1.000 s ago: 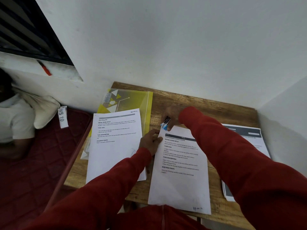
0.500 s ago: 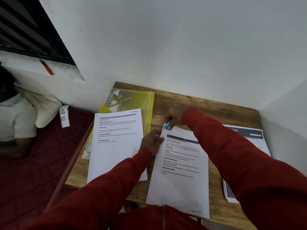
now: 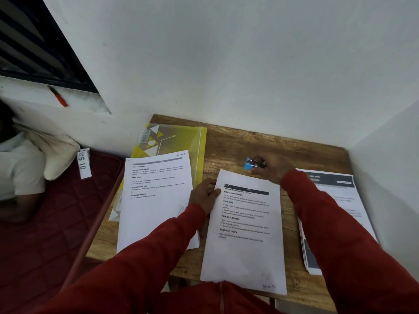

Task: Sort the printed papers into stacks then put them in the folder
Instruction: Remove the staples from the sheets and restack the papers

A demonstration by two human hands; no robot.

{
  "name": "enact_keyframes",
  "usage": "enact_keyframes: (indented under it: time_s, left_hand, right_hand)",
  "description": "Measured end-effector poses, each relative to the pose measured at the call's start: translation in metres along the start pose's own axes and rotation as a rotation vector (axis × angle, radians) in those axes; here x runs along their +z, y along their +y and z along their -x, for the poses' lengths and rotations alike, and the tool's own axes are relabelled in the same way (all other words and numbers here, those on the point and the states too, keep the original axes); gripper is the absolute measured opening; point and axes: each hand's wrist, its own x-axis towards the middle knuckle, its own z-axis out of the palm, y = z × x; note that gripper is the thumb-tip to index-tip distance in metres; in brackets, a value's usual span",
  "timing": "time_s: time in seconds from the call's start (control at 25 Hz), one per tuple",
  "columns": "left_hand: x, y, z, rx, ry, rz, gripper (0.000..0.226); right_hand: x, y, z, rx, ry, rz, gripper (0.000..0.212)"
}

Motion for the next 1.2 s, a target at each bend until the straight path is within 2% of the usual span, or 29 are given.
enact_keyframes:
  time_s: [0.12,0.28,0.52,0.6,0.8,0.88,1.0,1.12,1.2]
  left_hand:
    - [0.001,0.004,0.001,-0.029,0.015,0.021,0.019]
    - [0.0,0.005,-0.001,-0.057,0.016,0.052,0.017]
    - [-0.008,0.023,0.009,0.007,0.1,0.198,0.02]
    - [-0.02,0.028,0.01,0.008,0.132,0.266,0.02]
    - [-0.072,0.03,0.01,-0.068,0.233,0.474,0.019]
    - [-0.087,0.026,0.009,-0.121,0.244,0.54,0.02]
    - [-0.093,0.014,0.015,-0.161,0.148,0.568,0.031]
    - [-0.094,0.0,0.025,-0.147,0.067,0.486,0.044]
    - [-0.101,-0.012,0.025,-0.078,0.137,0.387,0.052]
  right_hand:
    - [0.024,0.03,0.033,0.129,-0.021,-0.074,0.051]
    - [0.056,0.042,0.072,0.238,0.05,-0.158,0.053]
    - [0.09,0.049,0.099,0.275,0.414,-0.218,0.04]
    - [0.091,0.049,0.101,0.273,0.468,-0.325,0.039]
    - [0.079,0.024,0.09,0.276,0.147,-0.769,0.041]
    - [0.079,0.014,0.079,0.24,0.151,-0.794,0.04]
    - [0.082,0.002,0.069,0.291,0.231,-0.832,0.045]
    - [0.088,-0.008,0.064,0.306,0.251,-0.851,0.055]
    - [0.096,-0.019,0.064,0.295,0.238,-0.863,0.055]
